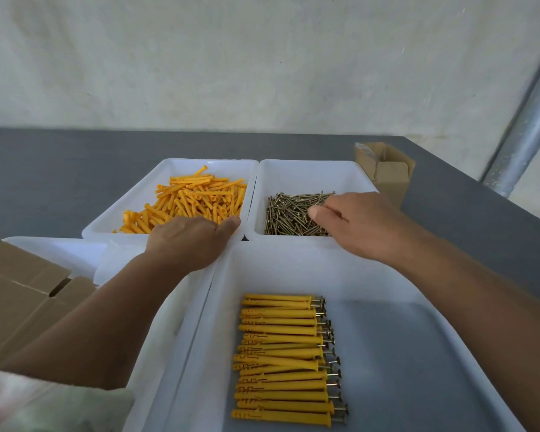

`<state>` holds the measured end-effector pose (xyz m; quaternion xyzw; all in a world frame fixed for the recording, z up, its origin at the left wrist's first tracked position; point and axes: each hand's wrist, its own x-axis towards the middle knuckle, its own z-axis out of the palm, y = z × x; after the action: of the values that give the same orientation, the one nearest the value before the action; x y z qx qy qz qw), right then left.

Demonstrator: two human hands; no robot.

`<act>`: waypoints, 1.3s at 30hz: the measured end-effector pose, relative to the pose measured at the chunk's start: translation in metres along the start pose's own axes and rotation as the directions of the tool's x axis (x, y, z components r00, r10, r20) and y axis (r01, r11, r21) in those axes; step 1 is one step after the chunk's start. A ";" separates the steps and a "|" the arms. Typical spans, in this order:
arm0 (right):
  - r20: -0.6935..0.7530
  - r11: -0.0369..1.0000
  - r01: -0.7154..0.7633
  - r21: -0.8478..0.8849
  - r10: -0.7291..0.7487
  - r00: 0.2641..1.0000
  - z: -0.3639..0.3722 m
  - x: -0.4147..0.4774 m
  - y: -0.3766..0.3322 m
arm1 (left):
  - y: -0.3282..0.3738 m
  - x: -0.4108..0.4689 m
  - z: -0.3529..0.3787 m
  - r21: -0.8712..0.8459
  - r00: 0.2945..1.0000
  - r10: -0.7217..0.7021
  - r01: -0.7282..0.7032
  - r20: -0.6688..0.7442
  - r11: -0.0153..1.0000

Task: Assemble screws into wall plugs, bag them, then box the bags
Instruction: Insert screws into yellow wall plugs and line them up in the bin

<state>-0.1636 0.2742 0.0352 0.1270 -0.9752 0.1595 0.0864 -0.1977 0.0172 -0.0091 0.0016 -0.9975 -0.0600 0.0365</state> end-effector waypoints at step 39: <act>0.062 0.997 -0.047 0.053 0.043 0.997 0.015 0.012 0.029 | 0.005 -0.002 -0.015 -0.337 0.975 -0.199 0.155 -0.100 0.929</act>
<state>-0.1845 0.2934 0.0153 0.1120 -0.9753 0.1841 0.0495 -0.1948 0.0209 0.0061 0.0898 -0.9648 -0.2275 0.0969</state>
